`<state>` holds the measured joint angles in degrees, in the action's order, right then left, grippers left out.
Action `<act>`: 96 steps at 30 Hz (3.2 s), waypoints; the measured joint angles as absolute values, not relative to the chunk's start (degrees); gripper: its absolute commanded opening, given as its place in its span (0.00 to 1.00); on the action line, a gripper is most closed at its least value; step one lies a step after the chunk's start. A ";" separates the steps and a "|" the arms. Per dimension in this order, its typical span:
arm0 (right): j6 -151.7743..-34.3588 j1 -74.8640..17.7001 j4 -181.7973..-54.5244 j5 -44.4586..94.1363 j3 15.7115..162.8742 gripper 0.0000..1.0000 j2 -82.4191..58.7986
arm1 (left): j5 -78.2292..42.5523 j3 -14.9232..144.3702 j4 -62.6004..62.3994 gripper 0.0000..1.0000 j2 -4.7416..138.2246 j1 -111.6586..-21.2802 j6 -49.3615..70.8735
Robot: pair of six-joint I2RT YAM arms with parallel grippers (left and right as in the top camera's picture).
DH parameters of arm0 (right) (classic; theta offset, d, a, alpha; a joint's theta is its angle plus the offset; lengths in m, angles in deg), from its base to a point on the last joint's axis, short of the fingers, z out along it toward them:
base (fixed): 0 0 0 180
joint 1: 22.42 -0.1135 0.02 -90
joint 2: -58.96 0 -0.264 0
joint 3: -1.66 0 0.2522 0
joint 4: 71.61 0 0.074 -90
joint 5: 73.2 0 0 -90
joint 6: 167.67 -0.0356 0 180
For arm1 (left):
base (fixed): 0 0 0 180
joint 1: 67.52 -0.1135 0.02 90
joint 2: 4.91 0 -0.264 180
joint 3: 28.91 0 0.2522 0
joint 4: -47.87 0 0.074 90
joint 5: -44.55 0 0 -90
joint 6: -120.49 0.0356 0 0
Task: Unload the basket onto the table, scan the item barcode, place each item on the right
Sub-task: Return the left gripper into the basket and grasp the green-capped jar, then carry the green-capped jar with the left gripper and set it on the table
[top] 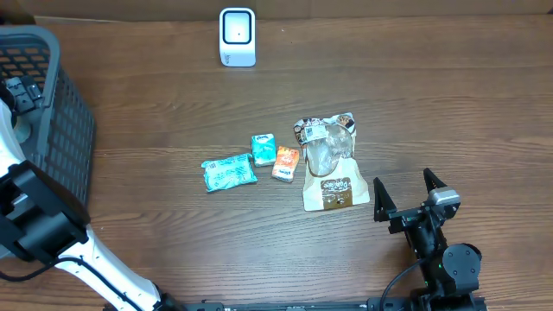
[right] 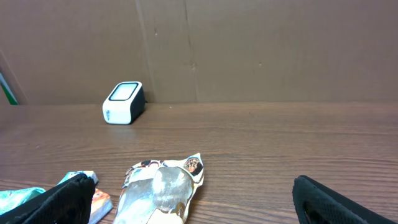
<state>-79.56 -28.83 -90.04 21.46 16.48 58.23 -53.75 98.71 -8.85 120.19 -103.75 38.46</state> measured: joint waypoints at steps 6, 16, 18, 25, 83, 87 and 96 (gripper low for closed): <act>-79.56 -28.83 -90.04 21.46 16.48 1.00 58.23 | -54.34 98.71 -7.96 0.98 120.17 -105.71 37.56; -79.52 -28.83 -90.04 21.44 16.48 1.00 58.23 | -54.86 96.04 -4.99 1.00 120.17 -109.25 32.58; -79.54 -28.83 -90.02 21.46 16.48 1.00 58.23 | -54.84 95.24 -4.00 1.00 120.19 -109.21 32.27; -79.54 -28.83 -90.09 21.46 16.48 1.00 58.23 | -53.99 92.98 -0.44 1.00 120.21 -109.12 31.90; -79.56 -28.83 -90.04 21.46 16.48 1.00 58.23 | -48.35 92.26 -7.54 0.57 90.80 -101.65 20.43; -79.56 -28.83 -90.04 21.46 16.48 1.00 58.23 | -48.68 92.46 -12.00 0.57 81.11 -98.78 18.64; -79.52 -28.83 -90.02 21.46 16.48 1.00 58.23 | -46.97 92.66 -28.81 0.59 72.04 -82.61 17.78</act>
<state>-79.52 -28.83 -90.02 21.46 16.48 58.23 -46.97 92.66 -28.81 72.04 -82.61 17.78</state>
